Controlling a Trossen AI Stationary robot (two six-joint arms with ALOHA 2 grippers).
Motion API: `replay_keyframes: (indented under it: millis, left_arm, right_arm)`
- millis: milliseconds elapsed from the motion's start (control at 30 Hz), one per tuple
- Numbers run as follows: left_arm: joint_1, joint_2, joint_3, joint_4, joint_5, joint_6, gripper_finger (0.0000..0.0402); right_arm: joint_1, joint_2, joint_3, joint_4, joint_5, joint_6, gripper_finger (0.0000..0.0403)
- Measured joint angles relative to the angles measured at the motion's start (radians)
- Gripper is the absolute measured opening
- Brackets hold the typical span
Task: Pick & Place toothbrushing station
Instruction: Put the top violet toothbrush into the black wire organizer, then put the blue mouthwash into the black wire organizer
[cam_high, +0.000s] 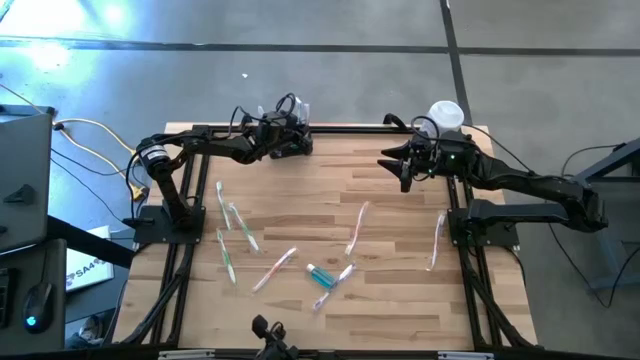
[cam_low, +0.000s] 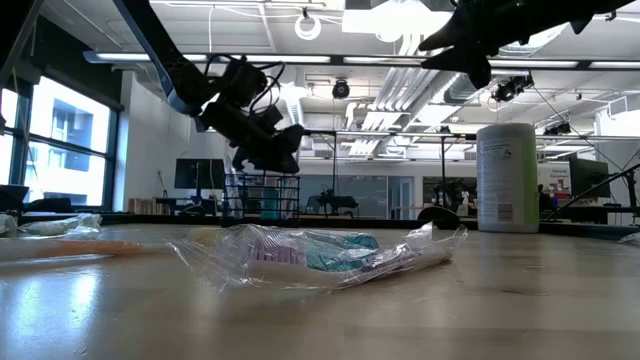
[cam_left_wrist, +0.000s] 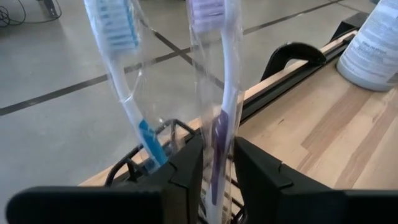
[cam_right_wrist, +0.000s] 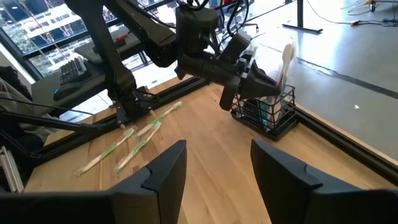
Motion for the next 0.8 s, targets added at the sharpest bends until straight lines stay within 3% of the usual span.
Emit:
replay_keyframes:
  millis: [800]
  left_arm:
    - [0.0,-0.002,0.0,-0.014,-0.005,-0.007,0.0178]
  right_arm:
    - [0.0,0.006,0.0,0.053,-0.008,0.002,0.0171]
